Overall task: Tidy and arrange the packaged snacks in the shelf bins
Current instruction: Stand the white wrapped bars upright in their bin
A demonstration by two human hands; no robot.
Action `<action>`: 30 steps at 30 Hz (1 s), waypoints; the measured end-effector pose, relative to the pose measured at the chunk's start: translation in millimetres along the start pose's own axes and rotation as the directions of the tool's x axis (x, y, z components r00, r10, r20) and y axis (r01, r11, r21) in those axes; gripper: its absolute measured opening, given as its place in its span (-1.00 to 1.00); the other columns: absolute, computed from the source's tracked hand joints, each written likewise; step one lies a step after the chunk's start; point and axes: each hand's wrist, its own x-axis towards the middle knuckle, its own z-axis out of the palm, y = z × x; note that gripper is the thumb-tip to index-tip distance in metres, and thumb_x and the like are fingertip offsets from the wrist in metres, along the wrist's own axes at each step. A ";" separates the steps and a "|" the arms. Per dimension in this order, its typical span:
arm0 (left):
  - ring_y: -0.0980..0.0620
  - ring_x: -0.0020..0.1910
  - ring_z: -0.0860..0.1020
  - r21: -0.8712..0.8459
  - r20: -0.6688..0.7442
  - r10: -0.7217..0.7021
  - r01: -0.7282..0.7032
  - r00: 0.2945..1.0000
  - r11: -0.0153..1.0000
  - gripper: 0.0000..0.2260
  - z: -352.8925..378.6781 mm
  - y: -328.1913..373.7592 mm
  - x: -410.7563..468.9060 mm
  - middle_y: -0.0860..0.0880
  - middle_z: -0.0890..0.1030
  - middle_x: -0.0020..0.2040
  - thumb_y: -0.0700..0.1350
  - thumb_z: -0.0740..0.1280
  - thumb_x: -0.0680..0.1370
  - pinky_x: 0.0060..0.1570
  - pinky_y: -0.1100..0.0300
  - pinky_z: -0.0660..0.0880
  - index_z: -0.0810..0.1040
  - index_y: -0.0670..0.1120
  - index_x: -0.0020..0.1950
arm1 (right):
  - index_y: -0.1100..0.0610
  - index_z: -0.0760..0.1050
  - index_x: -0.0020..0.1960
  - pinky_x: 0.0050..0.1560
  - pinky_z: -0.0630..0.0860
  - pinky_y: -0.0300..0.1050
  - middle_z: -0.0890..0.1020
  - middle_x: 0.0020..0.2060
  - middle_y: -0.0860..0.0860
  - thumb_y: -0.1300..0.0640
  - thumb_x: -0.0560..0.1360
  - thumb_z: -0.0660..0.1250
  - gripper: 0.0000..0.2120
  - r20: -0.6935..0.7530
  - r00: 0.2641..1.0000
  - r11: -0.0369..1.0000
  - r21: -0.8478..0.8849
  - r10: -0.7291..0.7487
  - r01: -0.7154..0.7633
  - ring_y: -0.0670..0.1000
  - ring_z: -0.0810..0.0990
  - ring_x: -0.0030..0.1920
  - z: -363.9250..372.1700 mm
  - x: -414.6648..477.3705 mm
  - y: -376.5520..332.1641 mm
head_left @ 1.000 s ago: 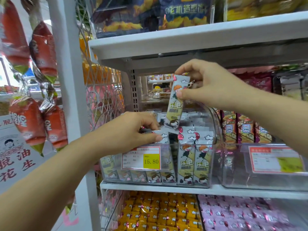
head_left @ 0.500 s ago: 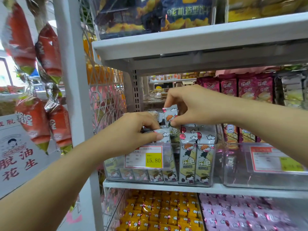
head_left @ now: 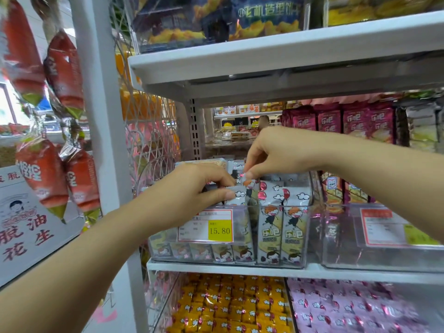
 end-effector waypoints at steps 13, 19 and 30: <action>0.37 0.01 0.53 -0.044 0.003 -0.036 0.036 0.999 0.998 -0.95 -2.2 2.4 -4.6 0.33 0.57 0.05 0.11 0.30 0.48 -0.07 0.46 0.43 0.55 0.25 -0.15 | -0.02 0.63 -0.02 -0.18 0.43 -0.42 0.61 -0.19 -0.22 -0.03 0.44 0.42 -0.84 -0.009 1.000 0.999 0.043 -0.027 0.028 -0.29 0.54 -0.20 4.8 7.0 -1.8; 0.35 0.03 0.54 -0.093 -0.025 -0.036 0.033 0.999 0.995 -0.91 1.5 -2.2 -5.1 0.42 0.51 -0.01 0.06 0.32 0.51 0.00 0.36 0.46 0.52 0.28 -0.16 | 0.02 0.28 0.44 0.13 0.40 -0.27 0.49 0.29 -0.03 -0.04 0.48 0.39 -0.41 -0.050 0.999 0.996 0.081 -0.021 0.025 -0.15 0.46 0.12 12.0 33.5 -3.6; 0.15 -0.06 0.60 -0.156 -0.044 -0.074 0.067 0.996 0.985 -0.71 6.3 -5.5 -8.8 0.23 0.63 0.02 0.19 0.23 0.44 -0.02 0.08 0.51 0.63 0.07 -0.04 | 0.07 0.57 0.05 -0.29 0.47 -0.40 0.60 -0.16 -0.10 0.07 0.49 0.33 -0.83 -0.490 0.863 0.947 0.317 0.126 0.041 -0.21 0.51 -0.28 -3.2 31.1 -1.7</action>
